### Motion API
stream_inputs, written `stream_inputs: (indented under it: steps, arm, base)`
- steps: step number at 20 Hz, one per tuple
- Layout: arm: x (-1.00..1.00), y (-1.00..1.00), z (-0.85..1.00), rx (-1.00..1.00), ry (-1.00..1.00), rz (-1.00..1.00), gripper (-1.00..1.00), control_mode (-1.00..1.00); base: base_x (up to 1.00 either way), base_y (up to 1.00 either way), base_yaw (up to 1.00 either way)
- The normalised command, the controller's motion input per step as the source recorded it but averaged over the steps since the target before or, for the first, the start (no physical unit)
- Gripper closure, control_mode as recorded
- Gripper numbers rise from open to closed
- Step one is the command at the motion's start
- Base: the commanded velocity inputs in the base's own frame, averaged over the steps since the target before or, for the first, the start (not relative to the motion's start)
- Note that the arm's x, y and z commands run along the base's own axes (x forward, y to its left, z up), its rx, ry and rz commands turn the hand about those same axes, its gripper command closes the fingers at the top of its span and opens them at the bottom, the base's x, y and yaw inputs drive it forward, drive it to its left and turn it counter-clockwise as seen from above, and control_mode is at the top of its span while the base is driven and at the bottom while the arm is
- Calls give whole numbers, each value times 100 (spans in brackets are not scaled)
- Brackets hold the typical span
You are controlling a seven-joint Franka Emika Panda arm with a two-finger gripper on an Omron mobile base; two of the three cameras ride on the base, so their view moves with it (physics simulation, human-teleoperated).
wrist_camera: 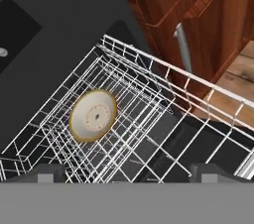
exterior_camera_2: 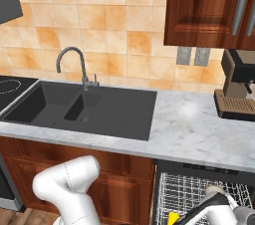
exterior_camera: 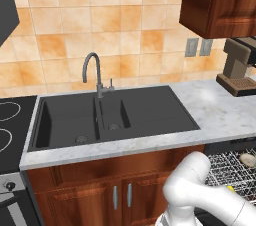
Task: Pick up the cup and bowl from the counter, place them in the dishwasher, and close the dishwasher door.
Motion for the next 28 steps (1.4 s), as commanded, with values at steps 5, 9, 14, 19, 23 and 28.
stream_inputs:
  steps: [5, 9, 14, 19, 23, 28]
  arm:
    - [-27, -10, 0, 0, -4, 0, -100, -100]
    - [-26, -10, 0, 0, -3, 0, -100, -100]
    - [-33, 0, 0, 0, -3, 0, -100, -100]
    - [-41, 0, 0, 0, -5, 0, -100, -100]
    - [-33, 0, 0, 0, -5, 0, -100, -100]
    - [-27, 0, 0, 0, -4, 0, -100, -100]
  base:
    - [0, 0, 0]
    - [0, 0, 0]
    - [0, 0, 0]
    - [0, 0, 0]
    - [0, 0, 0]
    - [0, 0, 0]
